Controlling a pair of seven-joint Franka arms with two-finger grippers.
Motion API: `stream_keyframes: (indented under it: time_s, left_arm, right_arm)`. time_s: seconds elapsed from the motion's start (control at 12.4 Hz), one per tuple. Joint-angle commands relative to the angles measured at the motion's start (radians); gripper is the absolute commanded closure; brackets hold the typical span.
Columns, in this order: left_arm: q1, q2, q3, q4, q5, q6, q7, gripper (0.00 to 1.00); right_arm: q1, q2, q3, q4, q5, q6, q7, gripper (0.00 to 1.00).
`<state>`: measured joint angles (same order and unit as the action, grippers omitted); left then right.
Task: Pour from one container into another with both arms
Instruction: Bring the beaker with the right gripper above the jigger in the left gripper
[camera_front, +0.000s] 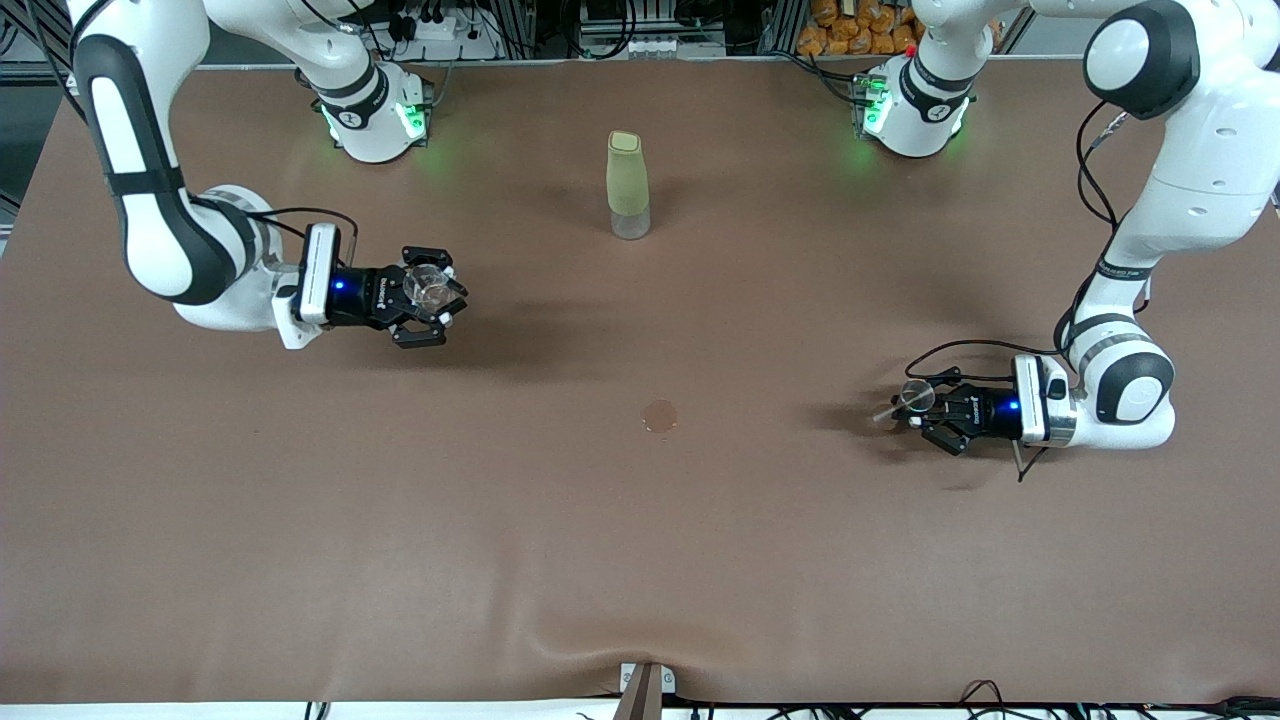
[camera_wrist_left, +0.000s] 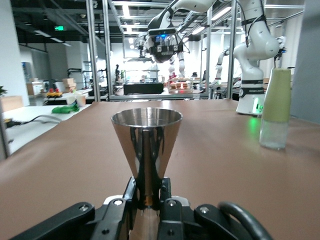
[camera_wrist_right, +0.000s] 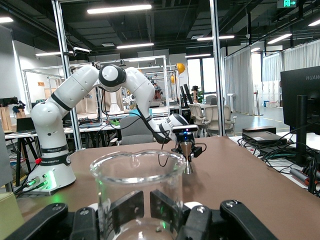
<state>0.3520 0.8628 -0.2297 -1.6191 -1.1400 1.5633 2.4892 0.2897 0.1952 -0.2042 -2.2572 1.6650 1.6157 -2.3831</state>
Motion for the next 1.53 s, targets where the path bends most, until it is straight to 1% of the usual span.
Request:
stream_keyframes:
  time_s: [0.0, 0.08, 0.24, 0.4, 0.48, 0.56, 0.72, 0.8, 0.96, 1.12, 1.45]
  left_arm:
    - [-0.074, -0.048, -0.029, -0.001, 0.010, 0.011, -0.023, 1.00]
    - [-0.102, -0.053, -0.039, 0.001, 0.000, 0.023, -0.023, 1.00]
    - [-0.145, -0.056, -0.077, -0.001, -0.035, 0.098, -0.030, 1.00]
    - [-0.183, -0.054, -0.138, -0.002, -0.072, 0.226, -0.041, 1.00]
    - [-0.209, -0.053, -0.157, -0.002, -0.090, 0.272, -0.044, 1.00]
    - [-0.237, -0.053, -0.166, -0.002, -0.137, 0.312, -0.044, 1.00]
    - [-0.309, -0.048, -0.166, -0.001, -0.214, 0.349, -0.075, 1.00]
    - [-0.333, -0.050, -0.166, -0.001, -0.243, 0.391, -0.078, 1.00]
    - [-0.381, -0.048, -0.166, -0.001, -0.295, 0.458, -0.082, 1.00]
    - [-0.415, -0.042, -0.166, -0.001, -0.329, 0.483, -0.082, 1.00]
    - [-0.465, -0.042, -0.166, -0.001, -0.398, 0.552, -0.081, 1.00]
  right_arm:
    - [0.048, -0.042, -0.015, -0.041, 0.058, 0.029, 0.018, 1.00]
    - [0.058, -0.042, -0.015, -0.041, 0.059, 0.035, 0.018, 1.00]
    - [0.086, -0.036, -0.015, -0.041, 0.091, 0.035, 0.016, 1.00]
    - [0.126, -0.034, -0.015, -0.041, 0.137, 0.053, 0.016, 1.00]
    - [0.149, -0.033, -0.015, -0.041, 0.160, 0.076, 0.016, 1.00]
    - [0.179, -0.033, -0.015, -0.041, 0.198, 0.098, 0.016, 1.00]
    - [0.253, -0.029, -0.015, -0.041, 0.293, 0.165, 0.007, 1.00]
    - [0.282, -0.028, -0.015, -0.038, 0.335, 0.197, 0.005, 1.00]
    - [0.337, -0.026, -0.015, -0.031, 0.404, 0.251, 0.004, 1.00]
    - [0.387, -0.022, -0.015, -0.021, 0.470, 0.308, -0.002, 1.00]
    - [0.448, 0.050, -0.015, 0.051, 0.580, 0.345, -0.047, 1.00]
